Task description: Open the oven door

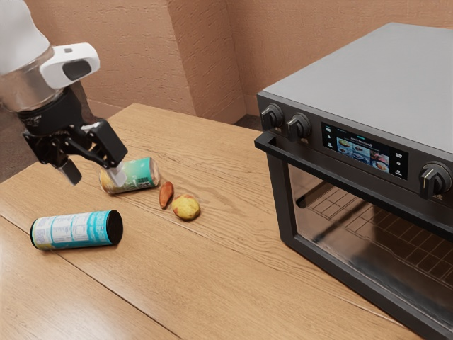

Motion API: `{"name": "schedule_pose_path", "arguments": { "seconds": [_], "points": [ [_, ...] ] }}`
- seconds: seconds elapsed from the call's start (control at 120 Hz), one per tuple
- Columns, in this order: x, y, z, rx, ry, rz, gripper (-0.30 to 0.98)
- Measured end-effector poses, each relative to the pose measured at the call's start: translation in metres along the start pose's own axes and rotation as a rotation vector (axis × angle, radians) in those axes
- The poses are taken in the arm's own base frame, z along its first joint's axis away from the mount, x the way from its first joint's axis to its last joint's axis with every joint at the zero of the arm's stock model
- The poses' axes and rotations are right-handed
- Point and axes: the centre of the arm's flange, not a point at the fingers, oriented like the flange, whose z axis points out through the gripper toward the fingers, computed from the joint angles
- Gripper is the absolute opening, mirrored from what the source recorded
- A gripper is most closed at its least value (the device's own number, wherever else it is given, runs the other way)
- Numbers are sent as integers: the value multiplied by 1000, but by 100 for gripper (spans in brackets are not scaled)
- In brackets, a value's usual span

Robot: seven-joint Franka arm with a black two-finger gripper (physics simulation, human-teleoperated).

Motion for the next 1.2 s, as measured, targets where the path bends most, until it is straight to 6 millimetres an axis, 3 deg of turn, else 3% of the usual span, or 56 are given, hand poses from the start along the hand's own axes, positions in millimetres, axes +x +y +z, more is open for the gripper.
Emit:
{"name": "schedule_pose_path", "arguments": {
  "seconds": [0.075,0.158,0.208,0.25,0.358,0.542,0.667,0.875,1.2],
  "points": [
    [-12,8,3,-16,-12,-21,69],
    [-88,-1,-5,-44,64,-58,69],
    [-109,-3,-6,-58,110,-93,69],
    [-99,7,5,-80,120,-117,68],
    [-73,68,32,-161,148,-155,69],
    [-53,112,41,-284,202,-314,69],
    [-37,124,40,-346,232,-455,69],
    [-8,155,73,-411,221,-639,69],
    [20,175,58,-553,256,-841,68]
  ]
}}
